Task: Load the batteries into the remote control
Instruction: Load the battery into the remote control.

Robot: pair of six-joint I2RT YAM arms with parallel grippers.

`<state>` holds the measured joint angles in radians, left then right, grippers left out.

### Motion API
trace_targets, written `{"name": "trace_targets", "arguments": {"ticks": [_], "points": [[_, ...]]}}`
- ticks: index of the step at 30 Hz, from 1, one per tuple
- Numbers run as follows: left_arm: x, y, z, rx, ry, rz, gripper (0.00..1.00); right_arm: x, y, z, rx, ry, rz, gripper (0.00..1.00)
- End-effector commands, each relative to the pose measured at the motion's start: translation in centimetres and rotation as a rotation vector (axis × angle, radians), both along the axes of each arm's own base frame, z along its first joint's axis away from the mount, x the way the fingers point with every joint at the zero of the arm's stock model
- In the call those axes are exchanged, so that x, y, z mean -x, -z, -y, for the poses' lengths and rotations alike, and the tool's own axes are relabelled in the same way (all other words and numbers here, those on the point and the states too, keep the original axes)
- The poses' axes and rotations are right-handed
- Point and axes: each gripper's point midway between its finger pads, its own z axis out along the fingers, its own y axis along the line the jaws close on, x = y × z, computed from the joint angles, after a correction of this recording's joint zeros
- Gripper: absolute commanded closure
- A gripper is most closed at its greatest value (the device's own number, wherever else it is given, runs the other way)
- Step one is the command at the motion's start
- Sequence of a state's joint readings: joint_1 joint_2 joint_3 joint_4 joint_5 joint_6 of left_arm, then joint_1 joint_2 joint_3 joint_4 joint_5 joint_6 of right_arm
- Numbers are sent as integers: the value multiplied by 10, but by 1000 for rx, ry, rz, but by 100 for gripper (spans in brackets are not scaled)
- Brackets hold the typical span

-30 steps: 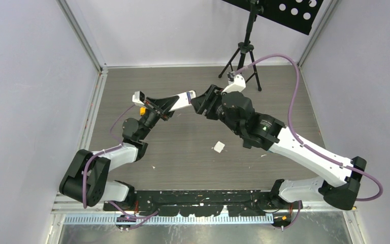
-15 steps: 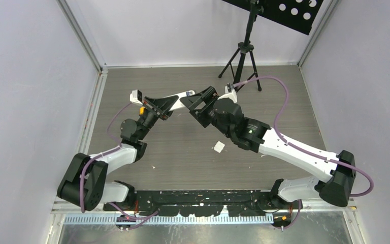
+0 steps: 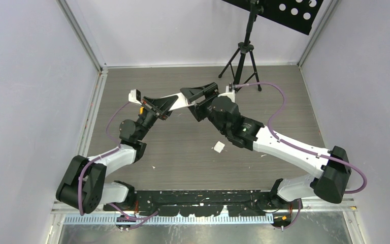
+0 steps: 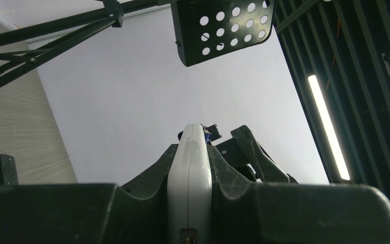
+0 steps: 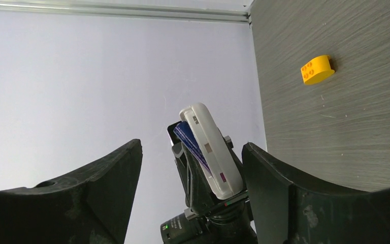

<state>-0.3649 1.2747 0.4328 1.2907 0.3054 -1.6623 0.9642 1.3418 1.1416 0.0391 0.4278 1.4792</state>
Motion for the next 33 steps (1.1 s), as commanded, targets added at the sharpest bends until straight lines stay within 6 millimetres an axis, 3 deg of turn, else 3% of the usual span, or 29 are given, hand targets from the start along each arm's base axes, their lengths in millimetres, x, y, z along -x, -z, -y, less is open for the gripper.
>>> {"name": "trace_targets", "arguments": {"ticks": [1,8,15,23,33], "points": [[11,-19,-5,4,-21,108,100,-11,-21,12,-92,82,26,24],[12,-14,-4,-19,-22,115,100,-15,-18,20,-110,111,15,35],[14,-13,-1,-38,-13,130,100,-17,-15,16,-116,95,10,45],[14,-14,1,-41,-2,136,100,-18,-21,17,-152,73,7,46],[13,-15,1,-9,12,119,100,-19,-19,13,-166,51,-3,56]]}}
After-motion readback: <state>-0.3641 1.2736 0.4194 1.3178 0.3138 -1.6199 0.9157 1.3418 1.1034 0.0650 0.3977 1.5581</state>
